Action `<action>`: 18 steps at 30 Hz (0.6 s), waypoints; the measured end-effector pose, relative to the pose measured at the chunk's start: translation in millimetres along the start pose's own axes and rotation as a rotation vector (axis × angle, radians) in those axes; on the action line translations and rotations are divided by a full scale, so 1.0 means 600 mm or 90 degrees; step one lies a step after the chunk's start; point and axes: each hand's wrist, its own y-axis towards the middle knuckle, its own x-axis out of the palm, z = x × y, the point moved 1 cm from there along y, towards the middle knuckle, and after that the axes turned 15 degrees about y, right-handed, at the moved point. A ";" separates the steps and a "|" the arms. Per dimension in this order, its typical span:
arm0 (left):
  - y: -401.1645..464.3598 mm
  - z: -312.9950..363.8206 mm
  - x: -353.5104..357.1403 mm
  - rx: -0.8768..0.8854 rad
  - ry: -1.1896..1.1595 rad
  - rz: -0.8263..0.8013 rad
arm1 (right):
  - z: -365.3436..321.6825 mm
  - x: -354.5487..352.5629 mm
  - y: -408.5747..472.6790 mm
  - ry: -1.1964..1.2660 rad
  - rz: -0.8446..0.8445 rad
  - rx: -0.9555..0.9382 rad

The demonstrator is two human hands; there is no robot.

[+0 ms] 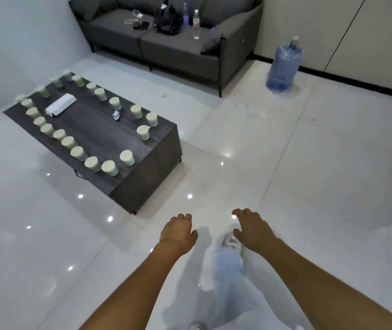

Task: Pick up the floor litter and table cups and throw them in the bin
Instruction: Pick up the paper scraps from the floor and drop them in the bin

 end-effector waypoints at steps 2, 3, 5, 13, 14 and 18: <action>0.081 0.023 -0.046 -0.001 -0.002 0.001 | 0.025 -0.060 0.077 -0.004 0.007 -0.001; 0.120 0.035 -0.072 -0.002 -0.006 0.003 | 0.037 -0.093 0.113 -0.003 0.012 -0.001; 0.191 0.060 -0.125 -0.007 -0.020 0.008 | 0.054 -0.160 0.181 0.005 0.015 0.001; 0.426 0.099 -0.282 -0.025 -0.048 -0.003 | 0.077 -0.345 0.416 0.008 0.000 -0.009; 0.455 0.097 -0.295 -0.029 -0.049 -0.010 | 0.075 -0.360 0.446 0.008 -0.006 -0.012; 0.590 0.082 -0.355 -0.035 -0.056 -0.021 | 0.061 -0.423 0.584 0.009 -0.013 -0.027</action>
